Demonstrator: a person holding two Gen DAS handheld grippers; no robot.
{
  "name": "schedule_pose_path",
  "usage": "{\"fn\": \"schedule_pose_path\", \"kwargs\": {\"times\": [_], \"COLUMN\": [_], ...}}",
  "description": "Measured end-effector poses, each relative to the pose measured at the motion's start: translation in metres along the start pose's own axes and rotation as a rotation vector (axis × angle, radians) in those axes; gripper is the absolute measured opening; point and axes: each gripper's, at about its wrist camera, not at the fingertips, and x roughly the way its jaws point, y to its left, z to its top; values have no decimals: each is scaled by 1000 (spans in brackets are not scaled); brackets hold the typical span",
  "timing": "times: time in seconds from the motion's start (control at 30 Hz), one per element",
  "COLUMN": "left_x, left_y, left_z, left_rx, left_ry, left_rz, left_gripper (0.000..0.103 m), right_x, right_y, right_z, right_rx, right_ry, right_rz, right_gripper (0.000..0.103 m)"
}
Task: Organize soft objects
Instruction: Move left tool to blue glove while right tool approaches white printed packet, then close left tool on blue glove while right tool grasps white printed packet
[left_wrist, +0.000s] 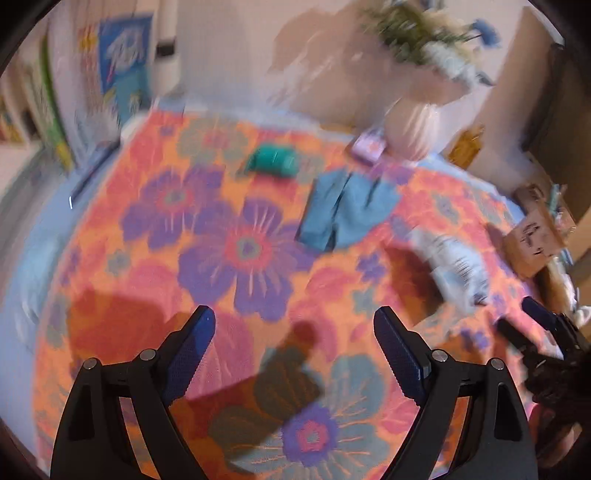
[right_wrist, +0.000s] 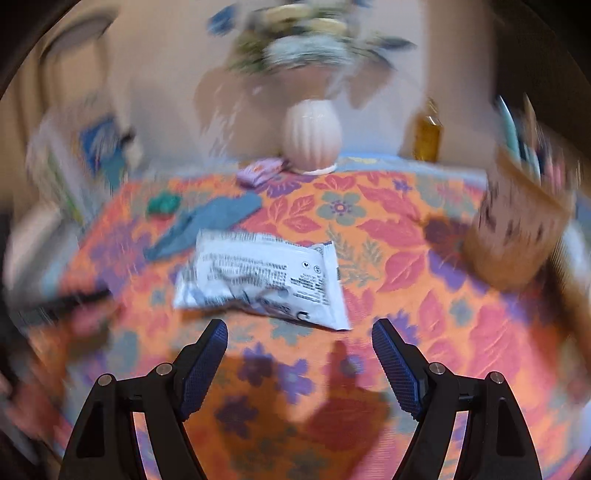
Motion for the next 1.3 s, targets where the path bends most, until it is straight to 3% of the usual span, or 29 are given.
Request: {"fn": "schedule_pose_path", "kwargs": {"times": [0.1, 0.37, 0.6, 0.67, 0.77, 0.8, 0.9, 1.0, 1.07, 1.17, 1.3], "left_x": [-6, 58, 108, 117, 119, 119, 120, 119, 118, 113, 95], "left_y": [-9, -42, -55, -54, -54, -54, -56, -60, -64, -69, -68], "left_z": [19, 50, 62, 62, 62, 62, 61, 60, 58, 56, 49], "left_rx": [27, 130, 132, 120, 117, 116, 132, 153, 176, 214, 183], "left_ry": [-42, -43, 2, 17, 2, -1, -7, -14, -19, -32, -11], "left_rz": [2, 18, -2, -13, -26, -42, -29, -16, -19, -43, -145], "left_gripper": [88, 88, 86, 77, 73, 58, 35, 14, 9, 7, 7], "right_x": [-4, 26, 63, 78, 95, 99, 108, 107, 105, 96, 69], "right_y": [12, 37, 38, 39, 38, 36, 29, 23, 20, 14, -1], "right_z": [4, 18, 38, 43, 48, 50, 51, 52, 51, 46, 36], "right_rx": [-160, -422, -470, -477, -438, -416, -343, -296, -267, -214, -95], "right_ry": [19, 40, 62, 69, 96, 97, 99, 84, 79, 61, 0], "right_rz": [-9, -37, 54, 65, 128, 154, 219, 199, 189, 205, 259], "right_gripper": [79, 82, 82, 82, 82, 82, 82, 80, 55, 43, 43]}}
